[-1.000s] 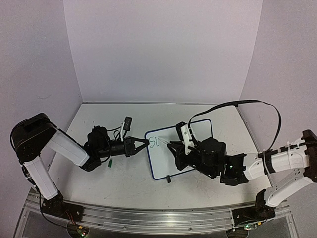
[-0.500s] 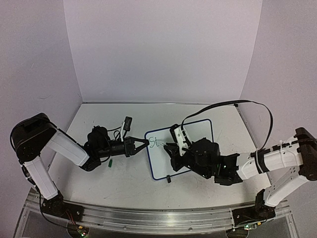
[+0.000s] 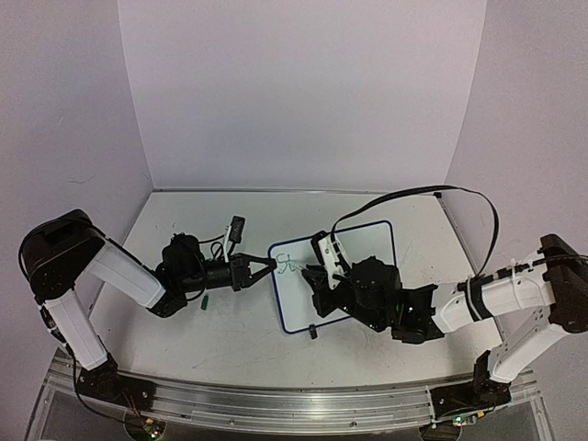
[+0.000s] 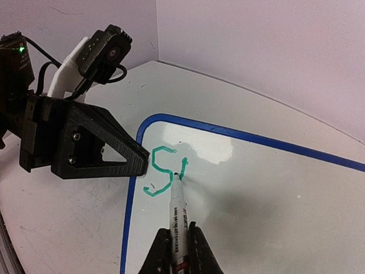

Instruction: Write a sentence on the whiteboard

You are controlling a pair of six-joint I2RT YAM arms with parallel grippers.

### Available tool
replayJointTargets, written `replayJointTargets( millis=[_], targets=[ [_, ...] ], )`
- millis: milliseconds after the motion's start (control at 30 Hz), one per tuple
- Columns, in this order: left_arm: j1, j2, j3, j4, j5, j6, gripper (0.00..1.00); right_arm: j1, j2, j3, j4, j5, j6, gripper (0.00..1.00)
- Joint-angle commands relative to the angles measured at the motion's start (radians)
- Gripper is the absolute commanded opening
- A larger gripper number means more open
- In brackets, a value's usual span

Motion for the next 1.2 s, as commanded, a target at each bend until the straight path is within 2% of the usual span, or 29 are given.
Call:
replayJointTargets(
  millis=[0,200,433,1167],
  targets=[
    [-0.006,-0.040,-0.018,0.010,0.045,-0.029,0.00,-0.002,0.010,0.036,0.013,0.054,-0.004,0.00],
    [-0.007,-0.038,-0.018,0.010,0.043,-0.029,0.00,-0.001,-0.009,0.023,-0.008,0.107,-0.002,0.00],
    [-0.007,-0.034,-0.012,0.010,0.044,-0.033,0.00,-0.002,-0.086,-0.025,0.028,0.063,0.001,0.00],
    [-0.006,-0.034,-0.011,0.010,0.046,-0.035,0.00,-0.001,-0.046,-0.039,-0.007,-0.001,0.008,0.00]
  ],
)
